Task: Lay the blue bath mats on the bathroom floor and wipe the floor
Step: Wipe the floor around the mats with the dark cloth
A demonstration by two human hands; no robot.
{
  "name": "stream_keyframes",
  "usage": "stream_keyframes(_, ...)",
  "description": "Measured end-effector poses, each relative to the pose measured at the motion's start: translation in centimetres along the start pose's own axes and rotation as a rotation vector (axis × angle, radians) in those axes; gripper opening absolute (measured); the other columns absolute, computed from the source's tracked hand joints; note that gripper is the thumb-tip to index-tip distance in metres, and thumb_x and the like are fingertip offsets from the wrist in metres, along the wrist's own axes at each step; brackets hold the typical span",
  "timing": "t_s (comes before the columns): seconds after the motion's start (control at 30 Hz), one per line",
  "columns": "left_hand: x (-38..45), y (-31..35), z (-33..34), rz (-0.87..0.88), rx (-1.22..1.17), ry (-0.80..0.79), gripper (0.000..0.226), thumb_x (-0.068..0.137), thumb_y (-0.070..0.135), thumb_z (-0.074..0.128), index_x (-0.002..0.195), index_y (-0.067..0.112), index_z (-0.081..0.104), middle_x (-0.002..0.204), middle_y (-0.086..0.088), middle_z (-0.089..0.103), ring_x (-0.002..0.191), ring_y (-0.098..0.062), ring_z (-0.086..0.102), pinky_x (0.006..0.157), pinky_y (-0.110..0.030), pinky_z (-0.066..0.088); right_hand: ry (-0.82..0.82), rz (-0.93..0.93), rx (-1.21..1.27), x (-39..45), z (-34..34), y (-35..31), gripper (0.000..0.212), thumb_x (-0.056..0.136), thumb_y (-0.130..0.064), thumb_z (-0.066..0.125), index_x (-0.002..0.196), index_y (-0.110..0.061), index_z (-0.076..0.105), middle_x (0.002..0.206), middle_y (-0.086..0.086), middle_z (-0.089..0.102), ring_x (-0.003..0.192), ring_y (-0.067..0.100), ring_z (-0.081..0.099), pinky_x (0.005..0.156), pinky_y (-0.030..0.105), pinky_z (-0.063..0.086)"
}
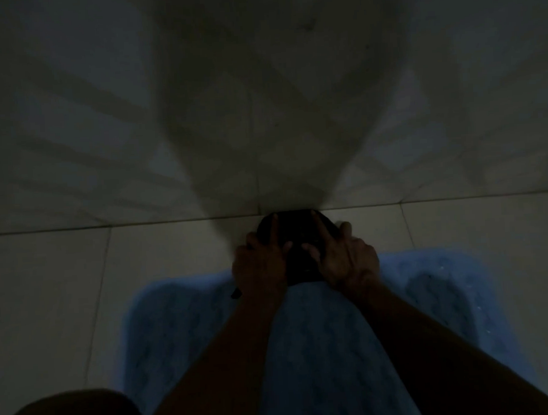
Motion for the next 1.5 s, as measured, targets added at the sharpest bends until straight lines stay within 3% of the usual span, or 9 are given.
stream_keyframes(0.07,0.0,0.4,1.3,0.006,-0.010,-0.061,0.066,0.098,0.061,0.043,0.156,0.038,0.022,0.119,-0.017,0.055,0.087,-0.034,0.060,0.065,-0.036,0.045,0.008,0.021,-0.056,-0.1,-0.3,0.4,0.073,0.094,-0.072,0.023,0.154,-0.046,-0.008,0.137,0.014,0.038,0.101,0.036,0.060,0.083,0.040,0.047)
stream_keyframes(0.2,0.2,0.9,2.2,0.019,-0.063,0.018,0.073,0.079,0.058,0.073,0.143,0.030,0.054,0.091,-0.016,0.063,0.058,-0.032,0.056,0.047,-0.031,0.039,-0.025,0.050,-0.079,-0.1,-0.4,0.4,0.073,0.094,-0.073,0.022,0.154,-0.047,-0.010,0.145,0.015,0.033,0.105,0.037,0.059,0.086,0.040,0.046)
stream_keyframes(0.3,0.0,1.1,2.4,0.031,-0.062,-0.032,0.067,0.086,0.056,0.065,0.146,0.032,0.049,0.097,-0.015,0.064,0.063,-0.032,0.060,0.049,-0.032,0.040,-0.039,0.058,-0.084,-0.2,-0.6,0.5,0.073,0.094,-0.072,0.024,0.154,-0.046,-0.010,0.148,0.016,0.031,0.107,0.037,0.058,0.088,0.040,0.045)
stream_keyframes(0.4,0.0,1.8,1.0,0.062,-0.028,0.094,0.060,0.081,0.058,0.062,0.136,0.034,0.060,0.083,-0.008,0.066,0.053,-0.025,0.061,0.044,-0.027,0.042,-0.053,0.059,-0.086,0.0,-0.7,1.1,0.072,0.095,-0.071,0.024,0.154,-0.046,-0.009,0.147,0.016,0.031,0.108,0.037,0.058,0.089,0.040,0.044)
stream_keyframes(0.53,0.0,2.9,1.8,0.026,-0.029,-0.015,0.067,0.100,0.060,0.036,0.158,0.036,0.014,0.123,-0.014,0.052,0.095,-0.032,0.060,0.071,-0.037,0.046,-0.008,0.040,-0.084,0.2,-1.3,2.6,0.071,0.096,-0.069,0.026,0.155,-0.045,-0.006,0.142,0.017,0.035,0.105,0.038,0.059,0.086,0.040,0.045)
stream_keyframes(0.63,-0.2,4.3,2.0,0.035,-0.086,-0.043,0.068,0.101,0.062,0.026,0.158,0.037,-0.001,0.137,-0.016,0.043,0.109,-0.034,0.055,0.082,-0.039,0.045,0.010,0.028,-0.033,0.2,-1.3,4.5,0.071,0.096,-0.067,0.031,0.156,-0.046,-0.002,0.140,0.015,0.036,0.104,0.039,0.059,0.085,0.041,0.045)
stream_keyframes(0.93,-1.5,11.1,3.5,0.019,-0.044,-0.077,0.067,0.100,0.063,0.024,0.158,0.039,0.000,0.137,-0.015,0.042,0.110,-0.033,0.054,0.082,-0.041,0.045,0.032,-0.019,-0.036,0.5,-2.3,11.4,0.070,0.095,-0.070,0.024,0.156,-0.046,-0.001,0.151,0.016,0.027,0.110,0.038,0.057,0.085,0.040,0.045)
stream_keyframes(1.07,-1.8,15.0,3.3,0.031,0.007,-0.064,0.065,0.100,0.062,0.021,0.157,0.039,0.002,0.136,-0.013,0.043,0.110,-0.032,0.054,0.081,-0.038,0.042,0.104,-0.036,-0.013,0.6,-3.3,15.1,0.071,0.096,-0.069,0.028,0.157,-0.041,0.005,0.146,0.016,0.033,0.103,0.036,0.060,0.074,0.037,0.044)
stream_keyframes(1.5,-2.1,30.0,3.9,0.107,0.075,-0.037,0.064,0.101,0.061,0.025,0.158,0.038,0.006,0.131,-0.015,0.046,0.106,-0.035,0.057,0.072,-0.037,0.034,0.149,0.071,0.143,1.5,-5.0,29.8,0.067,0.097,-0.068,0.029,0.156,-0.044,0.009,0.152,0.014,0.026,0.117,0.039,0.048,0.090,0.045,0.042)
Point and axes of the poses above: each hand's wrist, its own x-axis towards the middle knuckle, its own z-axis out of the palm, y = z × x, the point moved 10 cm from there along x, towards the middle knuckle
